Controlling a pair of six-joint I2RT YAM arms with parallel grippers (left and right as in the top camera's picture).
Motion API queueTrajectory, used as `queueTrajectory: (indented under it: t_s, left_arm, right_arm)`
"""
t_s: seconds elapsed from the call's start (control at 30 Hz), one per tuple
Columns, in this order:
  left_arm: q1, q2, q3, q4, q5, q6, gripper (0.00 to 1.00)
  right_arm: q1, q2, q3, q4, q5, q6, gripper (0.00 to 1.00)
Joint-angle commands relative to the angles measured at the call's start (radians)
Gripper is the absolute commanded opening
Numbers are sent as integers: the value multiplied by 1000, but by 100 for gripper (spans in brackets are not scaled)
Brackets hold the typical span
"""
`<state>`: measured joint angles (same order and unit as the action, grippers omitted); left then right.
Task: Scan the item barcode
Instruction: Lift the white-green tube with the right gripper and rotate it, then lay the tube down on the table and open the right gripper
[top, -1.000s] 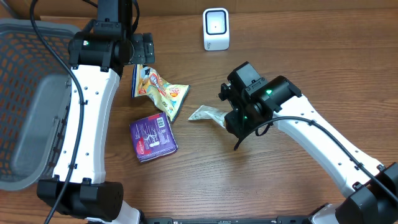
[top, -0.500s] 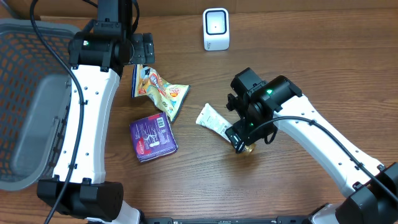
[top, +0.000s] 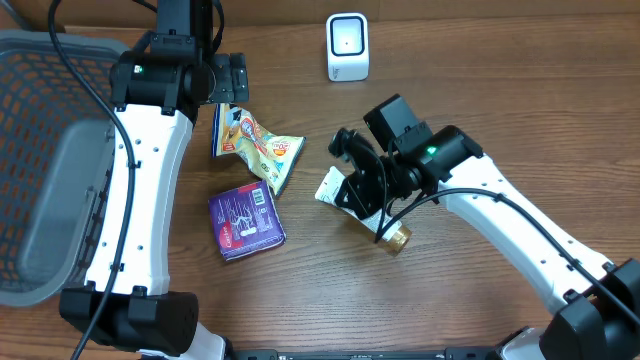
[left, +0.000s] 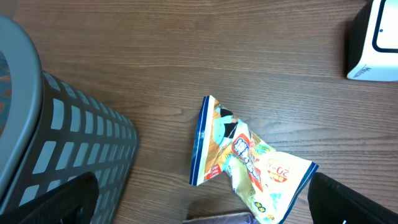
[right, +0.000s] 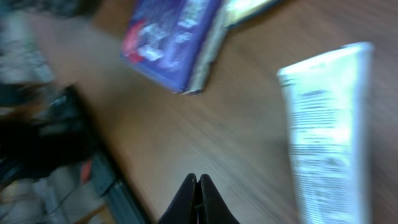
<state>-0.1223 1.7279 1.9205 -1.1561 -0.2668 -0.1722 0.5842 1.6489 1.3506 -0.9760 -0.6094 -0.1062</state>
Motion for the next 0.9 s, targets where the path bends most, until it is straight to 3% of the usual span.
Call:
queueTrajectory:
  t_s: [0.0,0.4,0.87]
  left_arm:
    - [5,-9,19,0,-13,19,100]
    - [5,-9,19,1,-13,19,100]
    - [5,-9,19,1,-13,19,100]
  right_arm:
    - [-27,13,-78,14,-291,-138,4]
    - [-109,256,-106,124,-375,-161,4]
    - [-246,335,-97,80,60,-149,4]
